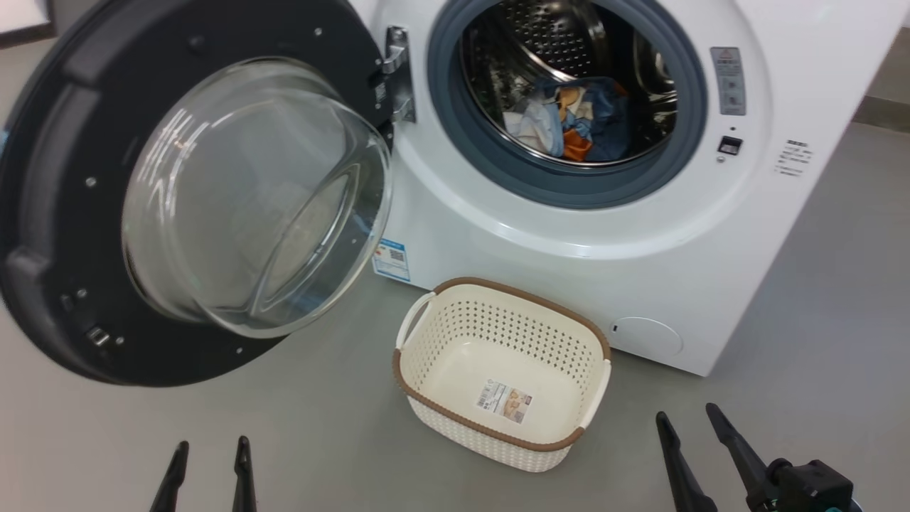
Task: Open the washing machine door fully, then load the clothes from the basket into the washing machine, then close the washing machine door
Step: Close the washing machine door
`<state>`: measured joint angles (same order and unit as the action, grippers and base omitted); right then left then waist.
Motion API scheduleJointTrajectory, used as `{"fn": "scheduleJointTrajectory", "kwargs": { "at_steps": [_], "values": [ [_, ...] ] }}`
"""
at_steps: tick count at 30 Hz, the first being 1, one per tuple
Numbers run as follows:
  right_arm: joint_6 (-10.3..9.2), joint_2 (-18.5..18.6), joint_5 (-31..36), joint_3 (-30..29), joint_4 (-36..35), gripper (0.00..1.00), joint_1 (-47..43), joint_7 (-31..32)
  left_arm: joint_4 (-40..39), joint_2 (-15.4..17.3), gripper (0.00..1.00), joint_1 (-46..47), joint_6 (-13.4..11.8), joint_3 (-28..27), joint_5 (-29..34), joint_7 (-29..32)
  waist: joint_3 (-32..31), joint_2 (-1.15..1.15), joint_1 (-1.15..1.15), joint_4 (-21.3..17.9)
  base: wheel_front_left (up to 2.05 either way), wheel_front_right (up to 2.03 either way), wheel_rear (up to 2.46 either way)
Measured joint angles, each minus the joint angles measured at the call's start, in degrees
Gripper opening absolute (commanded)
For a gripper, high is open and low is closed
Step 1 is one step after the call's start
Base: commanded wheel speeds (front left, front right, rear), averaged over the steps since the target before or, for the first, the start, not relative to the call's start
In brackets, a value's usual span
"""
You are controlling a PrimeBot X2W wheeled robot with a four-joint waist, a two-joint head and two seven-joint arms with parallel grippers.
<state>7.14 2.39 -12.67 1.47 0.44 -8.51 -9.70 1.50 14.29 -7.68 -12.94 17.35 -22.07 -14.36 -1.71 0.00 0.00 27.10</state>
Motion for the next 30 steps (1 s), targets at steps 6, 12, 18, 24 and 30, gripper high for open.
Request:
{"fn": "scheduleJointTrajectory", "kwargs": {
  "at_steps": [6, 12, 18, 24, 30],
  "values": [
    [0.0, 0.1, 0.0, 2.6, 0.7, 1.0, 1.4, 0.0, -1.9, -0.2, 1.0, -0.1, -1.0, -1.5, 0.0, -0.1, 1.4, 0.0, 0.0, 2.8, 0.0, 0.0, 0.0],
    [0.0, 0.8, 0.0, 3.6, 1.5, 1.0, 3.0, 0.1, -3.0, -0.7, 1.0, -0.6, -1.5, -2.5, 0.4, -0.1, 2.4, 0.0, 0.0, 3.5, 0.0, 0.0, 0.0],
    [0.0, 1.3, -0.1, 3.9, 2.0, 1.0, 3.0, 0.1, -3.6, -1.7, 1.0, -0.9, -1.4, -3.2, 1.0, -0.1, 2.4, 0.0, 0.0, 3.5, 0.0, 0.0, 0.0],
    [0.0, 1.3, -0.3, 4.1, 2.2, 1.0, 3.0, 0.0, -3.6, -2.2, 1.0, -1.4, -0.8, -3.7, 1.6, -0.1, 2.4, 0.0, 0.0, 3.4, 0.0, 0.0, 0.0],
    [0.0, 1.4, -0.3, 4.1, 2.4, 1.0, 3.0, 0.0, -3.6, -3.1, 0.0, -1.4, 1.1, -4.3, 1.8, -0.1, 2.3, 0.0, 0.01, 3.4, 0.0, 0.0, 0.0]
  ]
}}
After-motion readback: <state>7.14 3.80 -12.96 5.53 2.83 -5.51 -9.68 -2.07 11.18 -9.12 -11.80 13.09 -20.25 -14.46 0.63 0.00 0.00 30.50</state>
